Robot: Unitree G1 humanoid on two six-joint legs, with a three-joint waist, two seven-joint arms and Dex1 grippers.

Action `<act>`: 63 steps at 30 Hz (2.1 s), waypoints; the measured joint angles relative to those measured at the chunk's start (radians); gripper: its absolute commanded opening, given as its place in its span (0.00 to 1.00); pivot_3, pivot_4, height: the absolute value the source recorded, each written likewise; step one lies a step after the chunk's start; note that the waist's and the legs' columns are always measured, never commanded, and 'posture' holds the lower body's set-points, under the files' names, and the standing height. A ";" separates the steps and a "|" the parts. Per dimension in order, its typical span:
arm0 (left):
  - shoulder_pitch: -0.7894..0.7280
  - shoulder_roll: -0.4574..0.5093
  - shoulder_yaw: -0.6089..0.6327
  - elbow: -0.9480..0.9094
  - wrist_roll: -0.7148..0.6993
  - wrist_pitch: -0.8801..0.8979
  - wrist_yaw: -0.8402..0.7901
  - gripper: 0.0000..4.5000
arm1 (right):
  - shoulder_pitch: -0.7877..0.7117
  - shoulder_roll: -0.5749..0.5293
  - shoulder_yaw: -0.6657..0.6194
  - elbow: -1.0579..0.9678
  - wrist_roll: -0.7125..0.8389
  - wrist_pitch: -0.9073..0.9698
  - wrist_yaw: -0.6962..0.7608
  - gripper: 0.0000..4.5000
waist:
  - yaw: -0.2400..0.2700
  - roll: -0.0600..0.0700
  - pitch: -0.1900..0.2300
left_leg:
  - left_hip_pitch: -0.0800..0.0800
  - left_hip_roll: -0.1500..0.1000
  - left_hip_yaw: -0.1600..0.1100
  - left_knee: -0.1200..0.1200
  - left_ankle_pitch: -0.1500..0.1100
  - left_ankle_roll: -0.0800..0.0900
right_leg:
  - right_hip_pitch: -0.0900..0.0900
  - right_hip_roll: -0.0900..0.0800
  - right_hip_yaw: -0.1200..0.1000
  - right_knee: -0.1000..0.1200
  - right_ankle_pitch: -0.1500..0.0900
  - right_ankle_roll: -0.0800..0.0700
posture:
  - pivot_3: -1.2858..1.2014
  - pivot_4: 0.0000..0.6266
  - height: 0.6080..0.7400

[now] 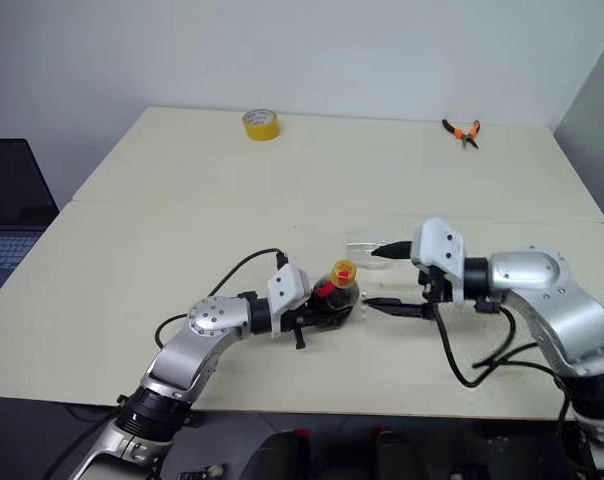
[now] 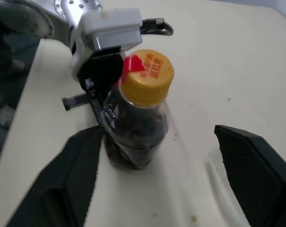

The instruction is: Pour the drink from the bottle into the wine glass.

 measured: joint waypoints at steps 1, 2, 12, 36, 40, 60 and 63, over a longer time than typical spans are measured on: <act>0.000 0.001 0.002 0.001 0.000 0.001 0.001 0.19 | 0.016 0.000 -0.036 -0.035 0.038 0.041 -0.025 0.89 | 0.000 0.000 0.000 | 0.000 0.000 0.000 0.000 0.000 0.000 | 0.000 0.000 0.000 0.000 0.000 0.000 | 0.52 0.24 1.00; 0.000 0.001 0.003 0.002 0.000 0.001 0.002 0.19 | 0.030 0.001 -0.070 -0.071 0.080 0.081 -0.058 0.89 | -0.001 0.000 0.000 | 0.001 0.000 0.000 0.000 0.000 0.000 | 0.000 0.000 0.000 0.000 0.000 0.000 | 0.52 0.24 1.00; -0.019 -0.024 0.001 0.032 0.006 -0.003 0.018 0.18 | 0.096 0.390 -0.037 -0.329 0.178 0.338 -0.708 0.89 | -0.004 0.001 0.001 | 0.001 0.000 0.001 0.000 0.000 0.000 | 0.000 0.000 0.001 0.001 0.000 0.000 | 0.52 0.24 1.00; -0.045 -0.036 -0.001 0.067 0.026 -0.024 0.018 0.17 | 0.087 0.442 0.039 -0.341 0.123 0.400 -0.856 0.35 | -0.006 0.001 0.001 | 0.001 0.000 0.001 -0.001 0.000 0.000 | -0.001 0.001 0.001 0.001 0.000 0.000 | 0.52 0.24 1.00; -0.045 -0.036 -0.001 0.067 0.026 -0.024 0.018 0.17 | 0.087 0.438 0.041 -0.340 0.114 0.399 -0.842 0.27 | -0.007 0.001 0.001 | 0.001 0.000 0.001 -0.001 0.000 0.000 | 0.000 0.001 0.001 0.001 0.000 0.000 | 0.52 0.24 1.00; -0.051 -0.038 -0.029 0.057 0.027 -0.018 -0.002 0.17 | -0.135 0.040 0.159 0.137 -0.042 -0.130 0.001 0.27 | -0.006 0.002 0.001 | 0.002 0.000 0.000 -0.001 0.000 0.001 | 0.002 0.001 0.000 -0.002 0.000 0.001 | 0.52 0.24 1.00; -0.052 -0.046 -0.030 0.057 0.027 -0.016 0.006 0.17 | -0.187 0.040 0.174 0.227 -0.050 -0.169 0.091 0.35 | -0.005 0.001 0.001 | 0.002 0.000 0.000 -0.001 0.000 0.001 | 0.002 0.001 0.000 -0.003 0.000 0.001 | 0.52 0.24 1.00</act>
